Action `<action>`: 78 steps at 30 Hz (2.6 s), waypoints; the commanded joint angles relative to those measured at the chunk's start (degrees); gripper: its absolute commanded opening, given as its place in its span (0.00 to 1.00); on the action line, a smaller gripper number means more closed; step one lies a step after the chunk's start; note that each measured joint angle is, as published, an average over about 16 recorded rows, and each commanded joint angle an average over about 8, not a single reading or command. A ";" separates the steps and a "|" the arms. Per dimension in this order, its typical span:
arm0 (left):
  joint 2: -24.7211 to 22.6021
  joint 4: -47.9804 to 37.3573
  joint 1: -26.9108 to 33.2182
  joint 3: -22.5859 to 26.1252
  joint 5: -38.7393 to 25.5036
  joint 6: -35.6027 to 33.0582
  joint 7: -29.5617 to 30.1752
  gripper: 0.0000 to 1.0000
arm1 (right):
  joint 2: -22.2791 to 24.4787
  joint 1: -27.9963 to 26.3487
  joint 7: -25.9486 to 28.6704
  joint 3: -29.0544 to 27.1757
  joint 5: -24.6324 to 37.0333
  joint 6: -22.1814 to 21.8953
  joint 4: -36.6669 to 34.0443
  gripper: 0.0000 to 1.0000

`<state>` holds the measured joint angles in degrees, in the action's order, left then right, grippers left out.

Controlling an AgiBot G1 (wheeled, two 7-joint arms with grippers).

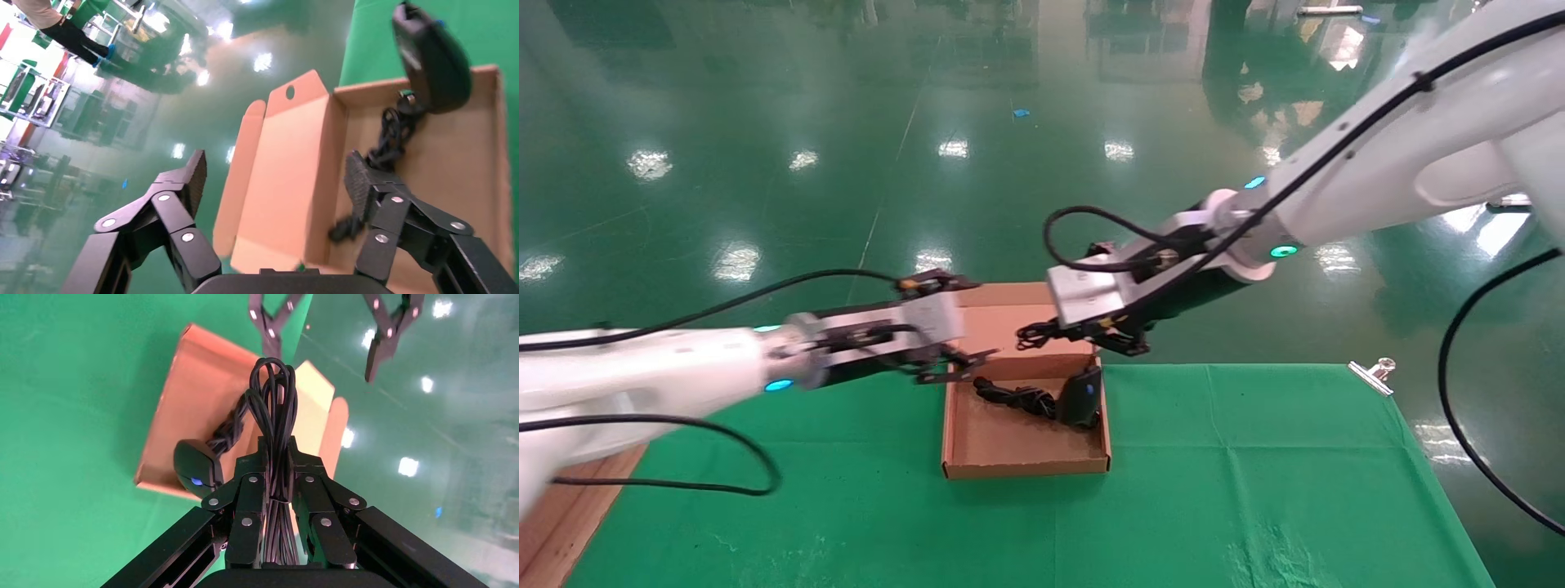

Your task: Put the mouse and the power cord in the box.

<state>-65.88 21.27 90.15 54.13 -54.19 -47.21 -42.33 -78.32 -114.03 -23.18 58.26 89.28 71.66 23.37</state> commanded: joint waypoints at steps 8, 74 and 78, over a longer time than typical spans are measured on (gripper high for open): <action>11.00 2.49 -1.17 -3.55 4.67 -8.56 -3.51 1.00 | -0.58 4.82 8.96 7.02 -1.30 -10.47 12.22 0.00; 25.82 25.49 -13.78 -13.12 8.90 -13.64 13.65 1.00 | 10.08 25.54 21.74 9.99 -12.32 -25.92 24.23 1.00; 26.26 27.84 -15.08 -15.31 9.20 -15.81 17.10 1.00 | 12.99 27.90 22.80 5.43 -15.39 -22.42 26.50 1.00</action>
<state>-39.62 49.11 75.08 38.82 -45.00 -63.02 -25.24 -65.34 -86.14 -0.38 63.70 73.90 49.23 49.86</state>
